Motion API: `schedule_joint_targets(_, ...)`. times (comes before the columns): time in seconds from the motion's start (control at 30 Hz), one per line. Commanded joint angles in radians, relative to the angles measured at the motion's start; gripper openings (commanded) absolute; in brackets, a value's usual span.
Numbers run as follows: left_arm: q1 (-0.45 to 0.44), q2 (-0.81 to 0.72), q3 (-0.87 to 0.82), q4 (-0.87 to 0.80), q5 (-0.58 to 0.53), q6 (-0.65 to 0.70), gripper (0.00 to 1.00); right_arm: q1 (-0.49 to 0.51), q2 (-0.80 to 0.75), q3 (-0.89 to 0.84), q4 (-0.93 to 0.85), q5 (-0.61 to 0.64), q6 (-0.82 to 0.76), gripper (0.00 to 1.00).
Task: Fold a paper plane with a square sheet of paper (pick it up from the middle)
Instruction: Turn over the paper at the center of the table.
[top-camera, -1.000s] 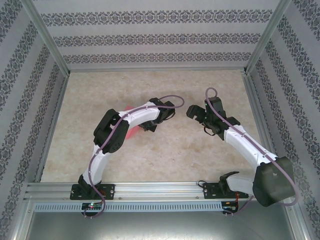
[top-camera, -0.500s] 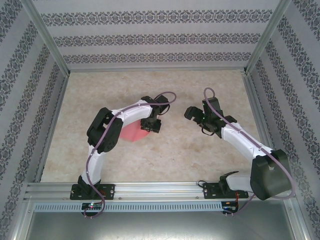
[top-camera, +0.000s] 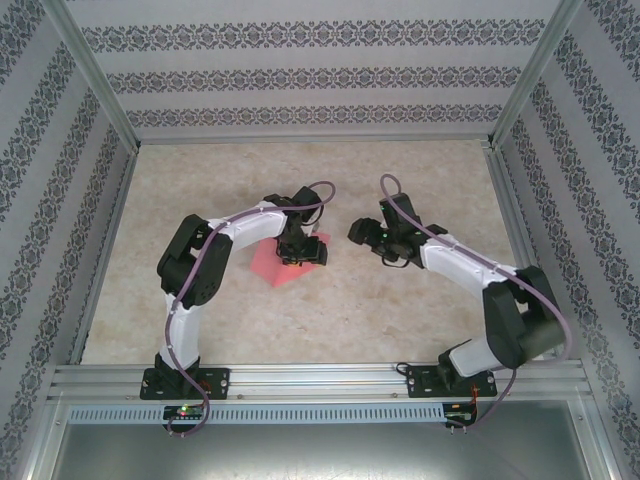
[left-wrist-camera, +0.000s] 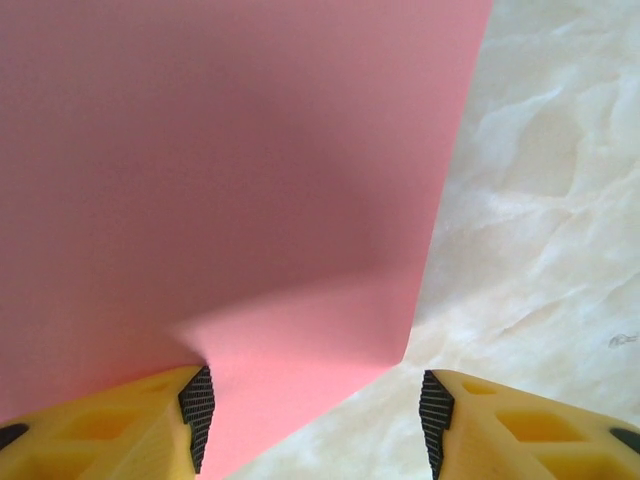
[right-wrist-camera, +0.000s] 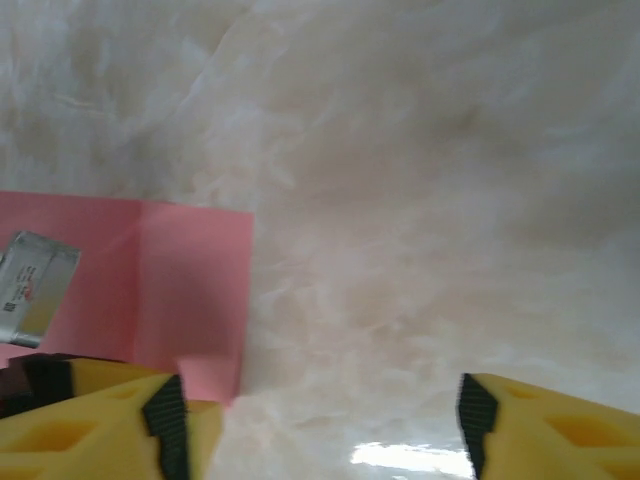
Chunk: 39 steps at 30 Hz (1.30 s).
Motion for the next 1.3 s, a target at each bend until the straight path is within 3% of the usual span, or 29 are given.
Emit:
schedule_joint_targets(0.0,0.019,-0.036,-0.035,0.040,0.041,-0.021,0.58,0.042,0.063,0.048,0.060,-0.065,0.038,0.63)
schedule_joint_targets(0.17,0.024,-0.053,-0.046,0.045,0.045,-0.026,0.40,0.083,0.163,0.081,0.101,-0.120,0.095,0.34)
schedule_joint_targets(0.27,0.024,-0.085,-0.044,0.061,0.086,-0.029,0.36,0.082,0.180,0.080,0.106,-0.119,0.120,0.31)
schedule_joint_targets(0.43,0.024,-0.183,-0.024,0.090,0.176,-0.039,0.37,0.063,0.151,0.077,0.054,-0.074,0.118,0.31)
schedule_joint_targets(0.63,0.068,-0.329,-0.006,0.103,0.192,-0.061,0.48,0.033,0.111,0.061,0.041,-0.066,0.107,0.35)
schedule_joint_targets(0.9,0.259,-0.464,-0.196,0.136,0.071,-0.120,0.75,0.080,0.081,0.090,0.065,-0.122,0.041,0.53)
schedule_joint_targets(1.1,0.355,-0.513,-0.337,0.149,-0.050,-0.135,0.93,0.218,0.204,0.238,-0.003,-0.129,0.014,0.50)
schedule_joint_targets(1.27,0.408,-0.549,-0.405,0.158,-0.085,-0.135,1.00,0.313,0.369,0.381,-0.047,-0.137,0.027,0.44)
